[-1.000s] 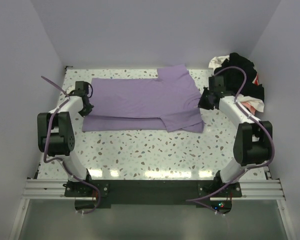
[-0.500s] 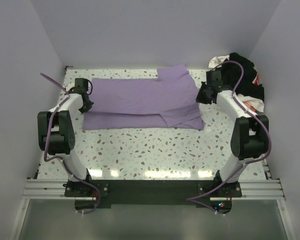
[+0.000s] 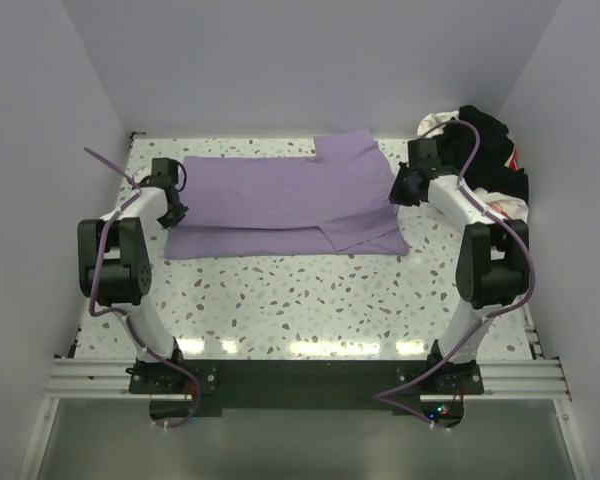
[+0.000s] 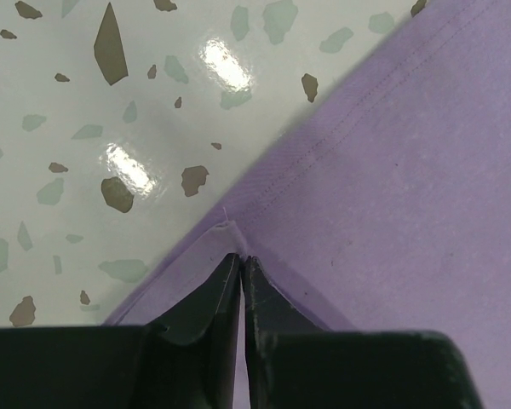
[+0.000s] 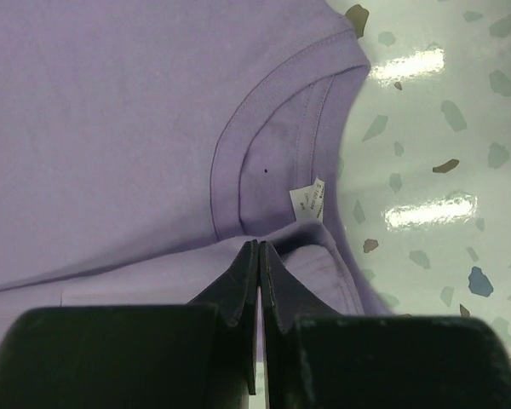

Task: Fold and stack the t-shirts
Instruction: Fold the tshirt

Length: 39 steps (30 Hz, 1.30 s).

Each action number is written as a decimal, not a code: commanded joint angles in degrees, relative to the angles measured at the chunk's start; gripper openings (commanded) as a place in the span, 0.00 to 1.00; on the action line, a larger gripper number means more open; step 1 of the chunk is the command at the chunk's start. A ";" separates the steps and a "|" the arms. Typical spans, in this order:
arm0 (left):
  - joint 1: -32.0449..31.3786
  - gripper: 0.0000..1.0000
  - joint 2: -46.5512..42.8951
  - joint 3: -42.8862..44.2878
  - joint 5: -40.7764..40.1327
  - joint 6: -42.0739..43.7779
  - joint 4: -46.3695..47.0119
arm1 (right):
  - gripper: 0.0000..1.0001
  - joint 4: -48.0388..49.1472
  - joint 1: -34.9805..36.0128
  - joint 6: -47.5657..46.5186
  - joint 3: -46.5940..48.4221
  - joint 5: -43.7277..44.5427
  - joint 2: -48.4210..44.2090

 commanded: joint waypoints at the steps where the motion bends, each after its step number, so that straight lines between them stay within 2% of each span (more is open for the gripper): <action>1: 0.03 0.12 -0.40 1.90 -1.68 0.74 2.08 | 0.00 0.42 0.29 -1.47 2.56 0.99 1.07; 3: 0.03 0.22 -0.83 1.99 -1.51 1.18 2.43 | 0.00 0.07 0.29 -1.48 3.27 1.08 1.68; 4: 0.03 0.28 -1.01 1.99 -0.99 1.53 2.52 | 0.11 -0.02 0.29 -1.74 3.35 0.82 1.77; 5: -0.06 0.44 -1.28 1.99 -0.81 2.06 2.61 | 0.20 -0.37 0.20 -1.83 3.88 0.46 1.77; 6: 0.03 0.49 -2.41 1.81 -0.54 2.32 2.79 | 0.36 -0.55 0.20 -2.00 4.14 0.37 1.60; 9: 0.21 0.57 -7.05 -0.55 1.30 2.50 3.75 | 0.51 -1.77 0.20 -2.09 4.76 0.46 0.55; 13: 0.21 0.60 -15.50 -7.66 4.46 0.13 4.72 | 0.52 -1.78 0.20 -1.48 0.65 1.25 -5.85; 16: -0.14 0.60 -21.65 -14.87 6.56 -1.89 6.73 | 0.50 2.61 0.64 0.54 -7.35 -1.28 -10.08; 20: -1.37 0.59 -27.28 -25.67 10.35 -4.88 11.92 | 0.49 7.43 2.04 1.95 -15.43 0.28 -12.91; 32: -3.05 0.60 -30.54 -30.97 12.38 -3.13 15.70 | 0.46 15.70 1.96 7.22 -19.05 -0.50 -5.09; 39: -3.05 0.60 -31.34 -31.06 13.43 -2.60 15.88 | 0.38 17.56 1.96 9.16 -19.58 0.64 -3.24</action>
